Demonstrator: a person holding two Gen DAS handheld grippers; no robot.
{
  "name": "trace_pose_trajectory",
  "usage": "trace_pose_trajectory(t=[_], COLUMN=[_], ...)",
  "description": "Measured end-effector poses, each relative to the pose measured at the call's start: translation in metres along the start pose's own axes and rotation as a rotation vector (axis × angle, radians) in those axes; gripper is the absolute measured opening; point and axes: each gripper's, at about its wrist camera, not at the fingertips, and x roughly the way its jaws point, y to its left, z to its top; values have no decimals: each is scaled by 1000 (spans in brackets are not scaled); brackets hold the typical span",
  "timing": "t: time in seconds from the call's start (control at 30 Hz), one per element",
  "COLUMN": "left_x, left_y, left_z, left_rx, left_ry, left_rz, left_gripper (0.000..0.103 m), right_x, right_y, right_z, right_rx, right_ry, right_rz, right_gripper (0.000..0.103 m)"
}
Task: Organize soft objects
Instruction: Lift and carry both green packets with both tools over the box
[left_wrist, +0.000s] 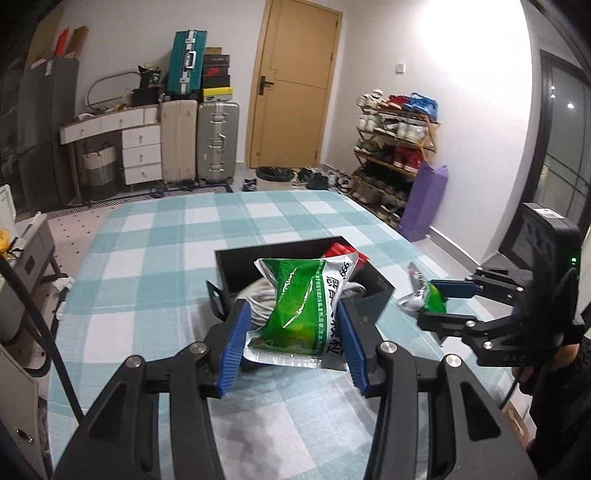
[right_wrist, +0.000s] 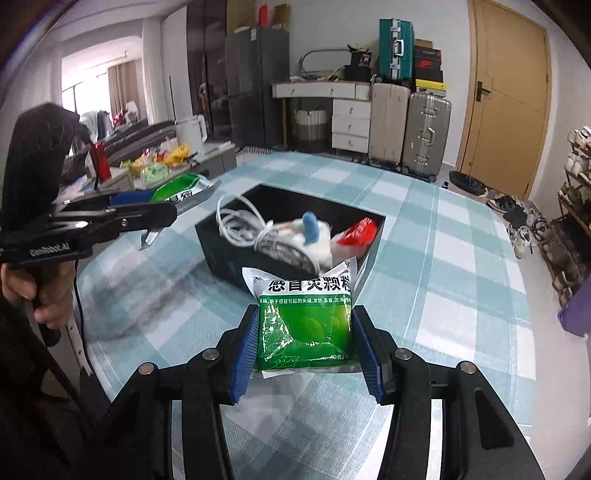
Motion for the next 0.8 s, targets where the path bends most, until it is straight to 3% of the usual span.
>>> trace_pose_trajectory(t=[0.37, 0.8], left_x=[22, 55], left_y=[16, 21], left_z=[21, 34], left_rx=[-22, -29], left_ry=[-5, 33], left_rz=[51, 61], left_gripper=[48, 48], right_x=[1, 23], right_y=[-3, -10], right_z=[26, 48], right_rx=[18, 35], right_ry=[-61, -59], right_rz=[-6, 11], right_gripper=[50, 50])
